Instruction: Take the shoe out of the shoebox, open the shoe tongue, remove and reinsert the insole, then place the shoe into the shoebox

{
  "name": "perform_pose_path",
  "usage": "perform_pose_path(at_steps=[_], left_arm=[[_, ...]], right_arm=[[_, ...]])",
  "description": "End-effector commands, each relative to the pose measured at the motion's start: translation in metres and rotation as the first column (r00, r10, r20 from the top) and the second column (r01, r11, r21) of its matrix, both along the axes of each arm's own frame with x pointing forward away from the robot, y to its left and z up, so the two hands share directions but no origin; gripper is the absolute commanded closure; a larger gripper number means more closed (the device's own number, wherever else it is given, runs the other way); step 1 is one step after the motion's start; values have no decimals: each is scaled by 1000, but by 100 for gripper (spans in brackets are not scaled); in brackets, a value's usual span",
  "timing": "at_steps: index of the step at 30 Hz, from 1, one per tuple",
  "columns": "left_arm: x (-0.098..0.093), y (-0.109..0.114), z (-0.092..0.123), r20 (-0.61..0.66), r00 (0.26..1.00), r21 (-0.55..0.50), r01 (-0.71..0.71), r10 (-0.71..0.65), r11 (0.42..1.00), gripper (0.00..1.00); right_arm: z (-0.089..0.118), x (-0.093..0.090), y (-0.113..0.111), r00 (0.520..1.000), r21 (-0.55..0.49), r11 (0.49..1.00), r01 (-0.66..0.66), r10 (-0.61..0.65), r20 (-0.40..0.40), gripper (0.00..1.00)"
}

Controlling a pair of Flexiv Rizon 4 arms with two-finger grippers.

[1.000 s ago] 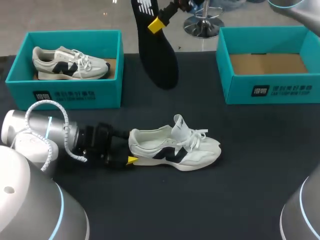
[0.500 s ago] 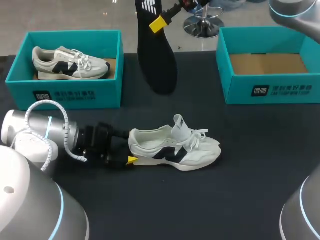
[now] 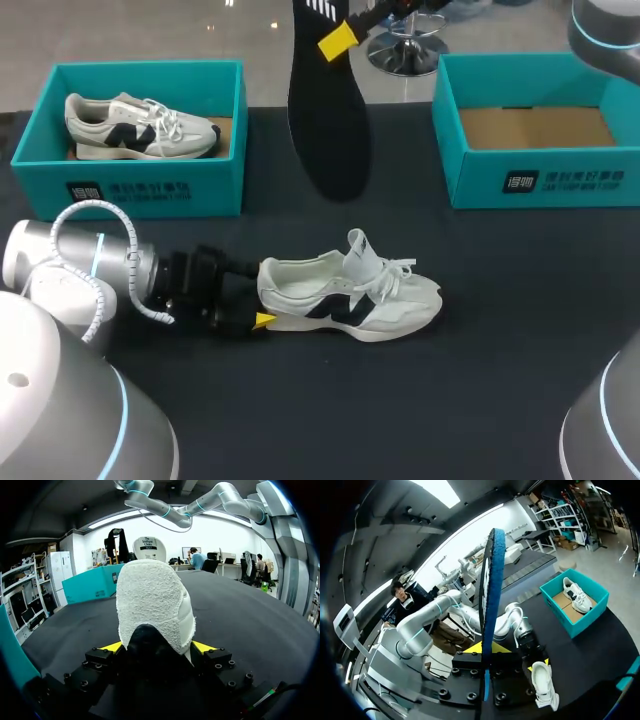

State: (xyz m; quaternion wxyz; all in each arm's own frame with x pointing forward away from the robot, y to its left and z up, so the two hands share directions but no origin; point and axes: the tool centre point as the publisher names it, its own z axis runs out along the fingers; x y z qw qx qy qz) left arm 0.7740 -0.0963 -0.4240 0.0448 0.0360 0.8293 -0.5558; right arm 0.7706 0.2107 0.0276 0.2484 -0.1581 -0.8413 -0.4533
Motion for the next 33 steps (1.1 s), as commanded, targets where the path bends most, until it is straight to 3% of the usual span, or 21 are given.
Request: perform_pose_path(at_steps=[1, 8, 21, 22, 23, 24, 33], left_arm=[[0, -1, -2, 0, 1000, 3, 0, 0, 1000, 100], [0, -1, -2, 0, 1000, 3, 0, 0, 1000, 100], [0, -1, -2, 0, 1000, 3, 0, 0, 1000, 100], [-1, 0, 0, 3, 1000, 6, 5, -5, 1000, 87], [-2, 1, 1, 9, 1000, 11, 14, -15, 1000, 7], [-3, 2, 3, 17, 1000, 8, 8, -8, 1000, 0], [-6, 14, 8, 109, 994, 63, 18, -25, 998, 0]], right_arm=[[6, -11, -7, 1000, -14, 1000, 17, -17, -3, 100], [4, -23, 4, 999, -3, 1000, 30, -30, -24, 100], [5, -24, 5, 999, -15, 999, 47, -47, -26, 100], [5, -24, 5, 999, -15, 999, 47, -47, -26, 100], [5, -24, 5, 999, -15, 999, 47, -47, -26, 100], [5, -24, 5, 999, -15, 999, 47, -47, -26, 100], [5, -24, 5, 999, -15, 999, 47, -47, -26, 100]])
